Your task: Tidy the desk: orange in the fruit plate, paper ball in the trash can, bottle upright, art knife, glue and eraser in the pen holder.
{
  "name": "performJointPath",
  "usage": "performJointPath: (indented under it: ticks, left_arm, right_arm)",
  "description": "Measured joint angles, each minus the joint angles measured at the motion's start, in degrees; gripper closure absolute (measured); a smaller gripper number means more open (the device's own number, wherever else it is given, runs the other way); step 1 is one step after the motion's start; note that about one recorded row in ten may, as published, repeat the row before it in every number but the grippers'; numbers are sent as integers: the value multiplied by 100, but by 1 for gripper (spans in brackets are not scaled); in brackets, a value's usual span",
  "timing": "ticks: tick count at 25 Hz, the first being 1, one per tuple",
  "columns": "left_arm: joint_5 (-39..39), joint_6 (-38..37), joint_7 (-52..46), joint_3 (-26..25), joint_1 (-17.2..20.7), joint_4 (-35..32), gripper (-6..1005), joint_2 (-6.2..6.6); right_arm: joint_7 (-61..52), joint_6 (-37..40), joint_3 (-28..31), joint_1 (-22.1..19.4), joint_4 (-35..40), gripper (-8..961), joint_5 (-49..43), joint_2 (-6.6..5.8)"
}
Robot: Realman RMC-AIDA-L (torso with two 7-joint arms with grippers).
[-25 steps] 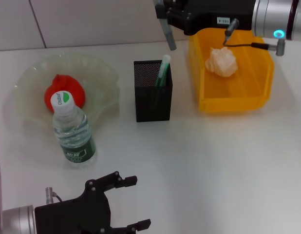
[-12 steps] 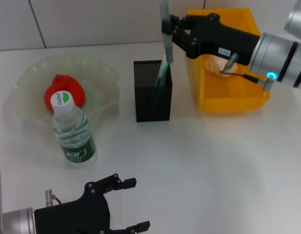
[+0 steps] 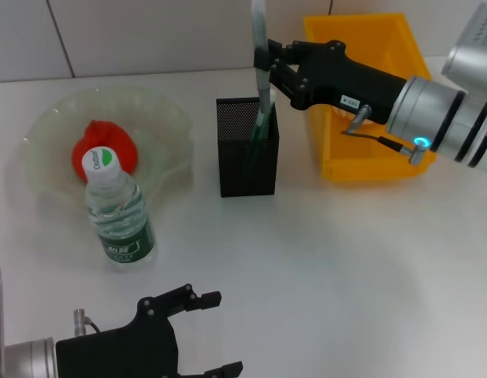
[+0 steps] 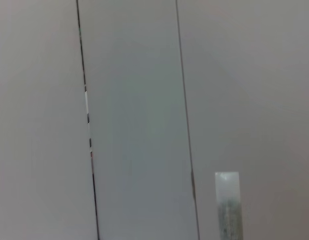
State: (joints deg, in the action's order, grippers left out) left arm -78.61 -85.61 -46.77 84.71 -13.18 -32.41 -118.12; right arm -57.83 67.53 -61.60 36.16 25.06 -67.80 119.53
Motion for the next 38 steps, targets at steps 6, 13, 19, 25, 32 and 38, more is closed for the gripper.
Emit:
performJointPath:
  ticks: [6,13,19,25,32,38]
  left_arm:
    - [-3,-60,1,10,0,10,135,0]
    - [-5,-71,5,10,1,26,135,0]
    - [-5,-103,9,7,-3,-15,135,0]
    - [-5,-297,10,-79,-1,-11,135,4]
    - [-4,-334,-56,-104,-37,29,135,22]
    - [-4,-362,-94,-105,-44,34,135,29]
  right_arm:
    - [249,-104,-11,197,-347,818,270,8]
    - [483,-214,-30,281,-555,819,263,13]
    - [831,-153,-35,236,-640,820,291,35]
    - [1059,-134,-36,198,-667,812,295,35]
    - [1140,-185,-176,213,-684,803,280,35]
    - [1144,-215,-246,289,-702,796,286,35]
